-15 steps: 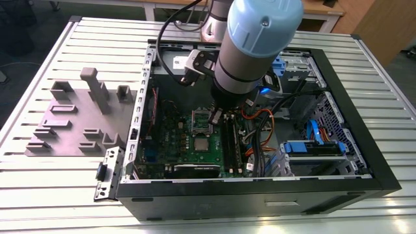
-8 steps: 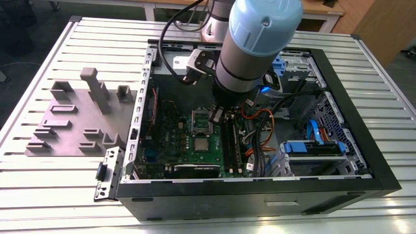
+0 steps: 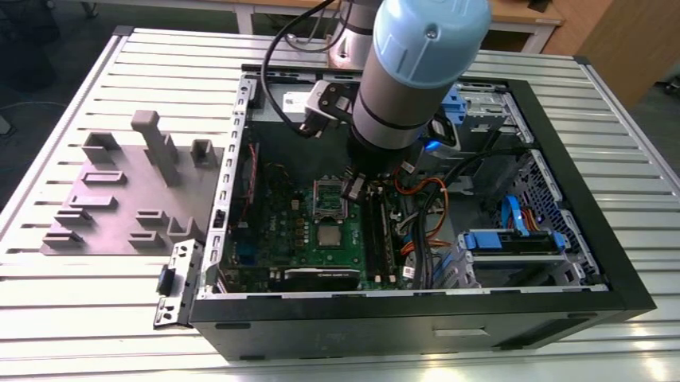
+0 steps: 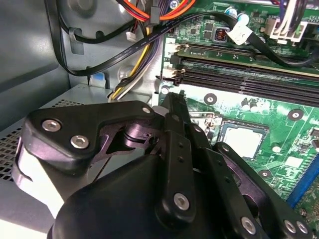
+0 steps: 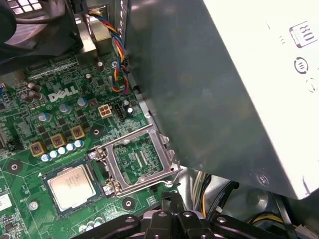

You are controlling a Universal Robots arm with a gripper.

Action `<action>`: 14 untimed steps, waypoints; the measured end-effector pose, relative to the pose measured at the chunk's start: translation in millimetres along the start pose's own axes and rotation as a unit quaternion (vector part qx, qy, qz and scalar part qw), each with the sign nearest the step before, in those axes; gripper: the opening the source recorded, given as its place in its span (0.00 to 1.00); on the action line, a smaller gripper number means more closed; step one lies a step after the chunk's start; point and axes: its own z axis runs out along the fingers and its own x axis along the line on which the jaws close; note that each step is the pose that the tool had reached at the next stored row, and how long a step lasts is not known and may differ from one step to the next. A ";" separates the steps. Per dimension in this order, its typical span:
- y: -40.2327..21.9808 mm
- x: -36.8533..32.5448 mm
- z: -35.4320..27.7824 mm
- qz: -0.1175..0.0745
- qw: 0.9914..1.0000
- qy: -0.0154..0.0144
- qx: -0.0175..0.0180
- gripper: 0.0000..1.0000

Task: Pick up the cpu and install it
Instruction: 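Close the cpu cover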

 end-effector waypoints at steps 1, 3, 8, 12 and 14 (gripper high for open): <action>-0.1 0.0 0.5 0.000 1.000 0.000 0.000 0.11; -0.3 0.0 1.4 0.000 1.000 -0.001 -0.001 0.11; -0.9 -1.2 3.7 0.000 1.000 -0.003 -0.002 0.11; -0.6 -3.4 5.3 0.000 1.000 -0.005 -0.002 0.11; -0.3 -4.2 6.2 0.000 1.000 -0.005 -0.003 0.11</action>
